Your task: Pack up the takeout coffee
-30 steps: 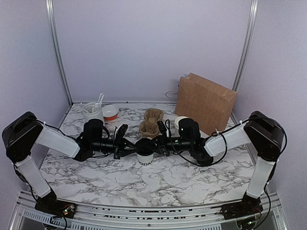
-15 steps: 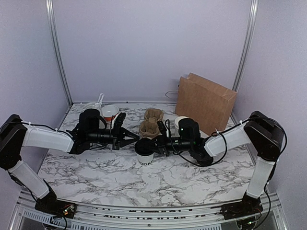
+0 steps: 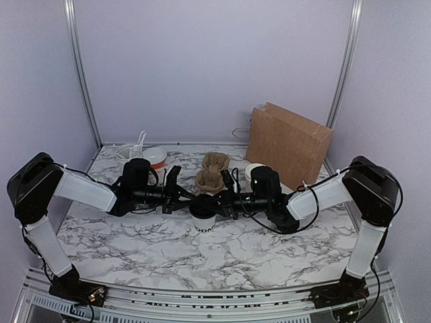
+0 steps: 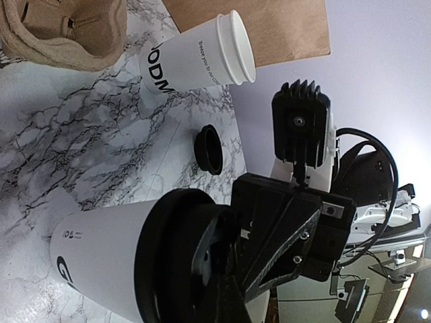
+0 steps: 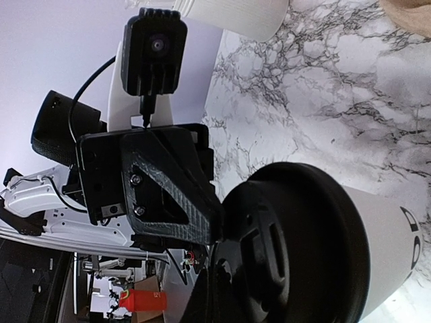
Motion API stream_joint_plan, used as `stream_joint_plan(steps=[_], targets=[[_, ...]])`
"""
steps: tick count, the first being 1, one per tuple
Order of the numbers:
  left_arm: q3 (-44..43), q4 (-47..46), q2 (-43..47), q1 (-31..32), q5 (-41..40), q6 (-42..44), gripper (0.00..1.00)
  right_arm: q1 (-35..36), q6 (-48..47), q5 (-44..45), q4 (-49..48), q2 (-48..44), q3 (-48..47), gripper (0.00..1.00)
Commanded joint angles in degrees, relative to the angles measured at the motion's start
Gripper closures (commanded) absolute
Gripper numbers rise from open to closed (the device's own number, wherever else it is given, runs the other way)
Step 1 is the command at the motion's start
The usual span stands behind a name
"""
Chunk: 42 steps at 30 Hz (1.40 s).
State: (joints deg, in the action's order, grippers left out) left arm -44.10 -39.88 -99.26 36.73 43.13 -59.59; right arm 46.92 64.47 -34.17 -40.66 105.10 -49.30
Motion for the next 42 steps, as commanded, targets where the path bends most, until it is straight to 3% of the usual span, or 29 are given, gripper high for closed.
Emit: stream_joint_plan(steps=[1,12,23,36,42], targets=[[1.8,5.2,0.7,-0.4,-0.7,2.4,1.00,-0.1,-1.1,1.0,4.4,0.9,1.0,1.00],[-8.0,13.8,9.3,-0.2,-1.0,5.4,1.00,-0.1,-1.4,0.7,4.8,1.0,0.3,1.00],[-2.7,13.9,-1.1,0.1,-0.8,6.7,1.00,-0.1,-1.2,0.7,4.5,1.1,0.4,1.00],[-7.1,16.5,10.2,1.3,-0.7,7.1,1.00,-0.1,-1.4,0.5,4.8,1.4,-0.4,1.00],[-5.9,16.4,8.4,1.7,-1.3,7.1,1.00,-0.1,-1.5,0.4,4.8,1.7,-0.7,1.00]])
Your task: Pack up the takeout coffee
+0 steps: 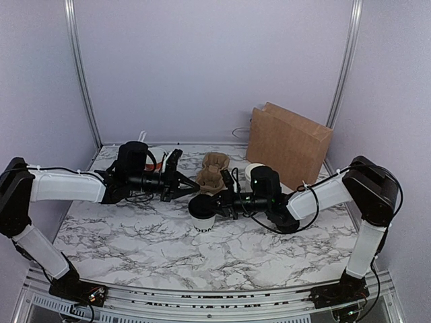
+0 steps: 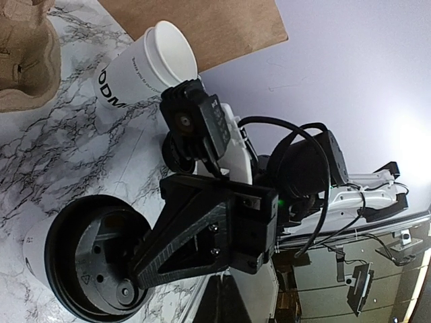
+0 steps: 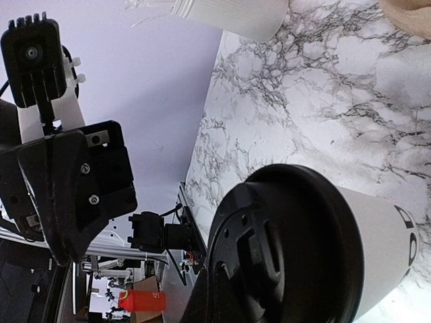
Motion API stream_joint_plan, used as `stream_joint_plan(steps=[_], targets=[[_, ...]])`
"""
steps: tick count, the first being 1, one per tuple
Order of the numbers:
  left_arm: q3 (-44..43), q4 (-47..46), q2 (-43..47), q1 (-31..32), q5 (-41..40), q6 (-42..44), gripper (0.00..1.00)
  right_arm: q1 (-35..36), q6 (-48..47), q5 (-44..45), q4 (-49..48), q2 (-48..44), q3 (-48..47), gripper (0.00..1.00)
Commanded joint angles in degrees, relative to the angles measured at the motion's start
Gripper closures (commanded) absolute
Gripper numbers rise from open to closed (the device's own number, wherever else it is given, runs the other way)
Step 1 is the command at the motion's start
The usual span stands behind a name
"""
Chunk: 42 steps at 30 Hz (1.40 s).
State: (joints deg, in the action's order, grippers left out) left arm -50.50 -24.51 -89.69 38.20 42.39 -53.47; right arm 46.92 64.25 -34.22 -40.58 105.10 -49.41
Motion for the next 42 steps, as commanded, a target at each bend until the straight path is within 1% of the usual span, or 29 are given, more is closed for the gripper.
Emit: stream_joint_plan(steps=[1,7,13,19,24,28,33,34,36,39,42], targets=[[1.4,0.5,-2.2,0.2,-0.6,1.0,1.00,-0.1,-1.3,0.4,4.7,1.8,-0.6,1.00],[7.2,-1.1,-8.4,0.2,-1.7,1.2,1.00,-0.1,-1.3,0.4,4.8,2.0,-0.7,1.00],[8.2,-0.6,-6.9,0.2,-3.1,1.5,1.00,-0.1,-1.7,0.2,5.3,1.7,-1.7,1.00],[6.2,1.7,-6.0,0.2,-3.9,2.3,1.00,-0.1,-3.6,0.2,4.8,-2.5,-3.9,1.00],[4.7,2.4,-6.7,0.2,-4.0,2.6,1.00,-0.3,-7.9,2.7,9.9,-6.0,-5.5,1.00],[3.8,2.6,-7.1,0.2,-4.0,2.7,1.00,-0.6,-6.2,2.6,7.5,-4.2,-3.3,1.00],[3.0,2.9,-7.4,0.2,-4.0,2.7,1.00,-0.9,-3.3,1.8,9.2,2.4,-1.4,1.00],[2.8,3.0,-7.3,0.2,-4.0,2.7,1.00,-1.1,-2.3,1.7,8.3,3.0,-0.4,1.00],[2.6,3.3,-7.3,0.2,-4.1,2.8,1.00,-1.3,-0.5,1.8,4.8,2.4,0.9,1.00],[2.1,3.8,-6.8,0.2,-4.1,3.0,1.00,-1.4,-3.2,2.8,9.3,0.5,-0.9,1.00],[1.3,4.2,-6.3,0.2,-4.0,3.3,1.00,-1.4,-5.5,3.3,11.7,-1.8,-2.6,1.00]])
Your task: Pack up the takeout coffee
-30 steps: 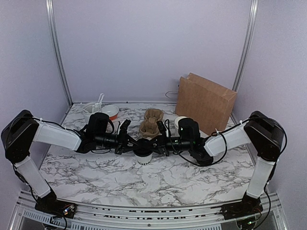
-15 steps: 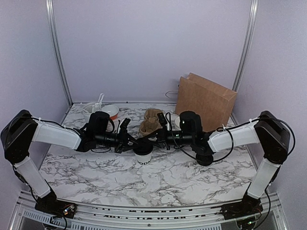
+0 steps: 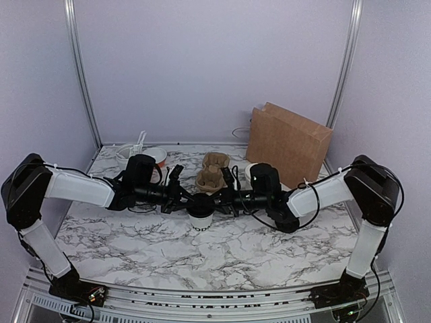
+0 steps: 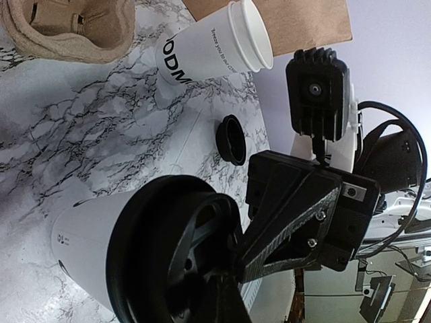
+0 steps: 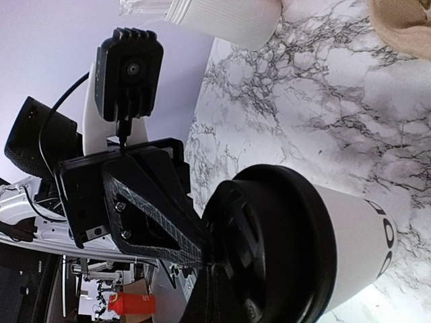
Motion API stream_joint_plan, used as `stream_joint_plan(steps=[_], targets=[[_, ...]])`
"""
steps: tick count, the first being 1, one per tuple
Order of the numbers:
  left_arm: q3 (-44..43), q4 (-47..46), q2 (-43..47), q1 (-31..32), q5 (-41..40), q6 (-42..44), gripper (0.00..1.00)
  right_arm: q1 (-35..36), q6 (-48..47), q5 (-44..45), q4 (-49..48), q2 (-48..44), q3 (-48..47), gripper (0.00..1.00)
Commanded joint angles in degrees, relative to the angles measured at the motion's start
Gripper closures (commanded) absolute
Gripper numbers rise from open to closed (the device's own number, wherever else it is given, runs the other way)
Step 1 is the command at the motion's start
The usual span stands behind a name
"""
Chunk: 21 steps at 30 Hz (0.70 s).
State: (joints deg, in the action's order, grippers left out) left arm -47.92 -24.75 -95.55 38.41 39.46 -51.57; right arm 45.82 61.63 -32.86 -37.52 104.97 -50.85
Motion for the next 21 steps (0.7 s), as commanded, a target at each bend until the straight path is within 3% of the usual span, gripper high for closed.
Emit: stream_joint_plan(steps=[1,5,8,11,13,19,21], targets=[[-1.7,4.6,0.0,0.0,-1.1,1.5,1.00,-0.3,-3.5,2.0,8.9,-2.4,-1.6,1.00],[-5.7,6.2,2.7,0.0,-0.8,2.7,1.00,-0.3,-6.6,2.6,10.8,-5.5,-3.8,1.00],[-10.2,9.1,5.8,0.0,-1.5,4.7,1.00,-0.3,-12.5,5.5,18.6,-8.5,-8.2,1.00],[-14.5,15.9,9.1,0.0,-5.3,9.7,0.87,-0.2,-19.1,10.4,28.1,-11.5,-12.7,0.97],[-16.5,21.1,11.1,0.0,-9.2,12.6,0.70,0.0,-23.7,14.0,33.5,-13.2,-15.7,0.86],[-14.0,24.0,19.5,0.0,-23.0,16.5,0.04,1.8,-37.2,26.4,48.3,-15.1,-22.8,0.34],[-12.9,24.7,21.9,0.0,-26.8,17.9,0.01,4.1,-40.1,29.6,51.5,-14.5,-24.6,0.21]])
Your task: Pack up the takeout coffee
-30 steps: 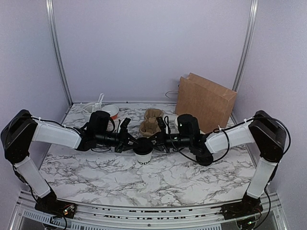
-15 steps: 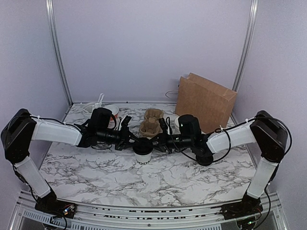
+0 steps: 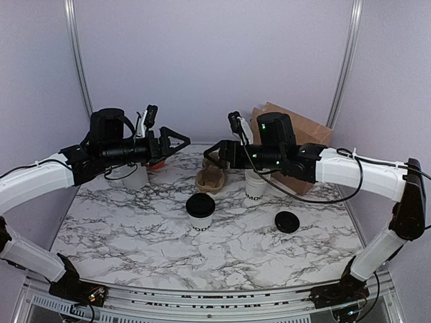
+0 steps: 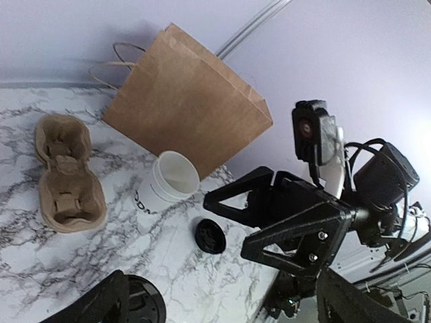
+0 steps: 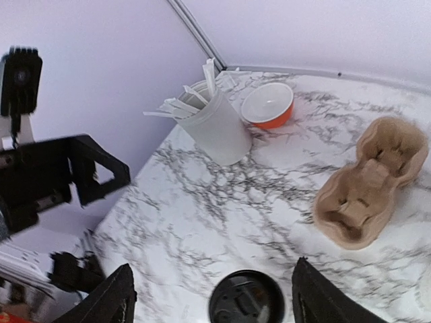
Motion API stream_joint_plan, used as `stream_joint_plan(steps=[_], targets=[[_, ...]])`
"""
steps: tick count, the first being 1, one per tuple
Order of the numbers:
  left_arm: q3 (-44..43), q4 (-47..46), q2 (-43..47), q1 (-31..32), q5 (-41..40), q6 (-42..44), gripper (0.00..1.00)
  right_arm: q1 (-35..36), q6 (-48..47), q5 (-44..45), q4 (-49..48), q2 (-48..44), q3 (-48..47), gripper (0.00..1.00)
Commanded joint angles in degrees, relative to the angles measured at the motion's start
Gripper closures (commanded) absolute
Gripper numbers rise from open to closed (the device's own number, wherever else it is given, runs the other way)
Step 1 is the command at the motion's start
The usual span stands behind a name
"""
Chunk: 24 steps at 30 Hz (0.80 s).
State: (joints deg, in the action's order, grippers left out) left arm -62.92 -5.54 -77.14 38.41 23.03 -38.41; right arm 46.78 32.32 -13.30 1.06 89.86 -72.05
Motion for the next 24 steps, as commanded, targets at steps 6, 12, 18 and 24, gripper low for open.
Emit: stream_joint_plan(steps=[6,12,18,24], targets=[[4.1,8.9,6.5,0.0,-14.4,8.0,0.01,6.8,-16.3,16.9,20.1,4.0,-7.8,0.08],[5.2,13.7,4.9,5.0,-19.2,11.7,0.01,6.4,-14.7,22.0,21.1,2.6,-6.1,0.06],[2.6,18.3,-1.2,10.8,-24.5,12.9,0.01,1.9,-11.5,21.6,18.7,-2.4,-0.2,0.05],[-3.2,23.9,-8.8,14.9,-28.3,13.8,0.01,-1.9,-10.5,22.7,15.9,-8.7,5.0,0.05]])
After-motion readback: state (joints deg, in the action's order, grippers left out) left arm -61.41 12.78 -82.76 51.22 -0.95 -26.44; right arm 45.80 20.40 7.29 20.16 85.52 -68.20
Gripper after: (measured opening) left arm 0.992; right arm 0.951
